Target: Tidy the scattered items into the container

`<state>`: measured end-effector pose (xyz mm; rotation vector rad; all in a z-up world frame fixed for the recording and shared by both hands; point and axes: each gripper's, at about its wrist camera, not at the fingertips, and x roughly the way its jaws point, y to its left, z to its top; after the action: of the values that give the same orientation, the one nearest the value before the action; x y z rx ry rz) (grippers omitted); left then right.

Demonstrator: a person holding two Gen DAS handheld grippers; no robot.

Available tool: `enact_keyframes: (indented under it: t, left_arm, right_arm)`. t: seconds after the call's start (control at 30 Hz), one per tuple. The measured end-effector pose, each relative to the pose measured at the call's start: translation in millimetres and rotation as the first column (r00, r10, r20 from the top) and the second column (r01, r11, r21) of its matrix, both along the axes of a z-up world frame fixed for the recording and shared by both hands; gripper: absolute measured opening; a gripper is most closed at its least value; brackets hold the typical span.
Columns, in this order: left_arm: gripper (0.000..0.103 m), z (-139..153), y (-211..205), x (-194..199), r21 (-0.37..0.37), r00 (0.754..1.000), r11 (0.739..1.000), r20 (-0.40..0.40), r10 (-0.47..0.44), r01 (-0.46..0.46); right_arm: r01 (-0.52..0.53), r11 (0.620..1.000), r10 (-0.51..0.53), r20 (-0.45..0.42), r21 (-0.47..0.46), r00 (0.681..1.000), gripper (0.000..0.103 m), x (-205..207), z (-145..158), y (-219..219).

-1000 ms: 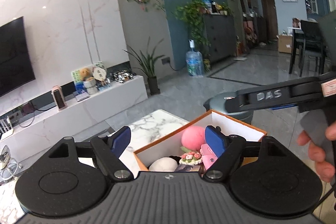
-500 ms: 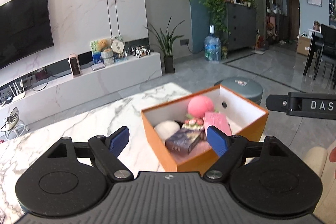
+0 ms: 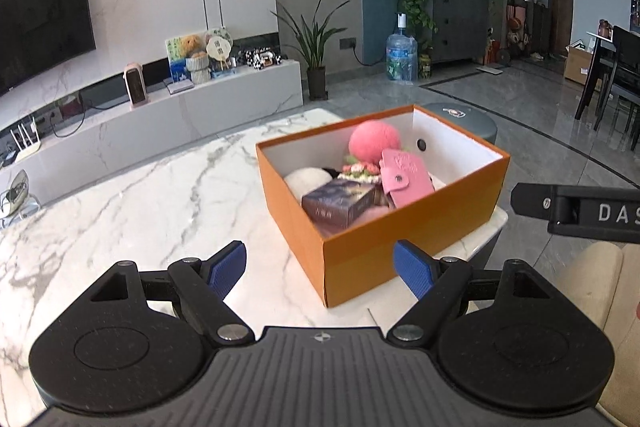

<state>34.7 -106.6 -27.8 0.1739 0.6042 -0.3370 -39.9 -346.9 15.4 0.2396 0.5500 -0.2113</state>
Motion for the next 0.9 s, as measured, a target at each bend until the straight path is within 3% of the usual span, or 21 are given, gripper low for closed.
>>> enact_keyframes:
  t: [0.6, 0.9]
  left_arm:
    - [0.096, -11, 20, 5, -0.024, 0.998, 0.999, -0.064, 0.029, -0.031]
    - [0.096, -10, 18, 4, -0.025, 0.998, 0.999, -0.060, 0.023, -0.025]
  right_arm:
    - [-0.080, 0.996, 0.078, -0.063, -0.037, 0.995, 0.102, 14, -15, 35]
    - [-0.091, 0.995, 0.088, -0.073, -0.043, 0.993, 0.102, 18, -16, 42]
